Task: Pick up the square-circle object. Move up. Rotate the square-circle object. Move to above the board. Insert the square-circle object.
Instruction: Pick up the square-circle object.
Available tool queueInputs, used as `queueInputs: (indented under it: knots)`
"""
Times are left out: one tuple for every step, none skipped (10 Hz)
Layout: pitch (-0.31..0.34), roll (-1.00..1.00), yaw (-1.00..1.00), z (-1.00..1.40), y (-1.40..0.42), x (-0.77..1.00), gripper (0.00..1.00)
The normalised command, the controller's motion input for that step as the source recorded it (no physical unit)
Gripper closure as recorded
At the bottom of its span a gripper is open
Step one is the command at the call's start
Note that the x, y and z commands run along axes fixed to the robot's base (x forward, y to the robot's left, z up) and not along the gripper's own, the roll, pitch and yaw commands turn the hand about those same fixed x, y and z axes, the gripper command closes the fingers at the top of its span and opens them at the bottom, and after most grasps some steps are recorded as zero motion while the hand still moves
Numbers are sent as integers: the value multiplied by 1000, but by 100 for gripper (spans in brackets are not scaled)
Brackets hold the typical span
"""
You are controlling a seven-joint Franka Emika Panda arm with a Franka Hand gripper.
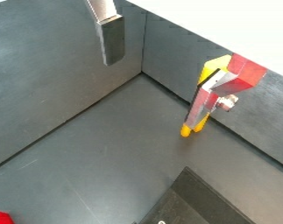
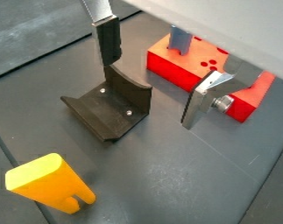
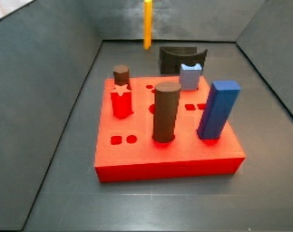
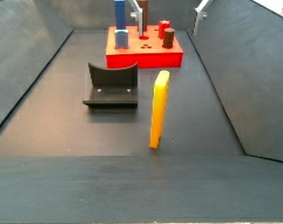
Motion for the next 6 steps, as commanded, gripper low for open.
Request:
queueInputs:
  knots:
    - [0, 0, -63, 0, 37, -137, 0]
    - [0, 0, -34, -131, 9, -86, 0]
    - [70, 0, -554, -106, 391, 200, 0]
    - [89, 0, -671, -117, 297, 97, 0]
    - [99, 0, -657, -131, 311, 106, 0]
    - [86, 0, -657, -106, 311, 123, 0]
